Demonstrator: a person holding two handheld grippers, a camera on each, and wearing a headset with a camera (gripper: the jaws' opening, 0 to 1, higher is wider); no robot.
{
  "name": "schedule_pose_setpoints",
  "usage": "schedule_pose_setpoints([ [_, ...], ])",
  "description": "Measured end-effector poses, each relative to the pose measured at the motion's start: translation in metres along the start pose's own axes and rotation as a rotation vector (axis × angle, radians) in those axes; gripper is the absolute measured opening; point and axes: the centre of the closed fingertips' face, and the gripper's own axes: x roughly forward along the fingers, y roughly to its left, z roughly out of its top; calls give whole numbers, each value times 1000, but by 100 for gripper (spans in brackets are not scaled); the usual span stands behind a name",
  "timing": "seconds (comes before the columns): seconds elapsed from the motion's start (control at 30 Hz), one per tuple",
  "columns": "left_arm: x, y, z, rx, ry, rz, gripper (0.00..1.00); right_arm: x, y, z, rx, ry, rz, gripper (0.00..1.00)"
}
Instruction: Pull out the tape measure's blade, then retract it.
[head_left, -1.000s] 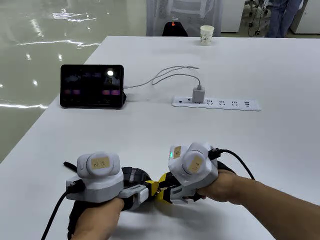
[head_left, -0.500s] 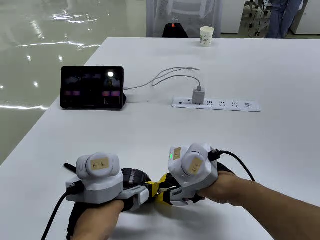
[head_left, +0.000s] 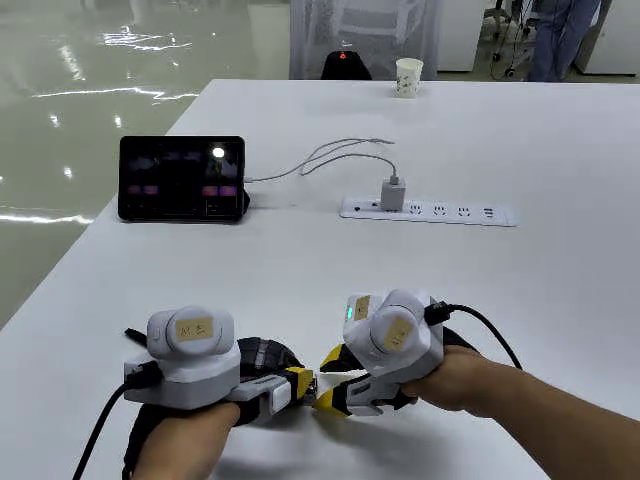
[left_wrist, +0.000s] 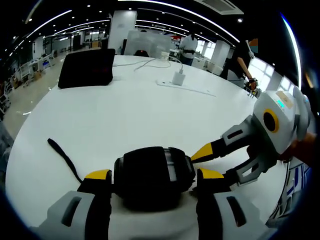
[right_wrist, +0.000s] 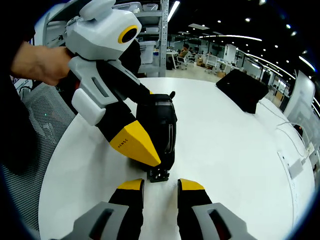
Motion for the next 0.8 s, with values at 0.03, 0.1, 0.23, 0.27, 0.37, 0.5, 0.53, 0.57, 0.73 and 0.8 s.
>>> schedule_pose_setpoints([
  [0.03, -1, 0, 0, 3, -1, -1, 65, -1, 0, -1, 2, 1, -1, 24],
  [0.1, -2, -1, 0, 11, -3, -2, 67, -5, 1, -2, 7, 3, -8, 26],
  [0.23, -6, -2, 0, 25, -7, -12, 70, -12, 3, -6, 20, 9, -20, 29],
  [0.27, -7, -3, -1, 28, -7, -15, 71, -13, 3, -7, 23, 10, -25, 30],
  [0.37, -10, -5, -2, 44, -9, -21, 72, -20, 4, -10, 35, 7, -38, 31],
  [0.5, -14, -10, -4, 76, -9, -49, 74, -30, 5, -15, 59, 7, -63, 34],
  [0.53, -16, -11, -5, 85, -6, -55, 73, -32, 5, -16, 62, 6, -68, 35],
  [0.57, -17, -12, -6, 94, -6, -60, 73, -35, 6, -17, 66, 4, -73, 36],
  [0.73, -22, -10, -9, 106, -8, -67, 74, -44, 9, -22, 85, 1, -95, 40],
  [0.8, -24, -11, -10, 119, -11, -73, 75, -48, 11, -23, 97, -4, -103, 41],
])
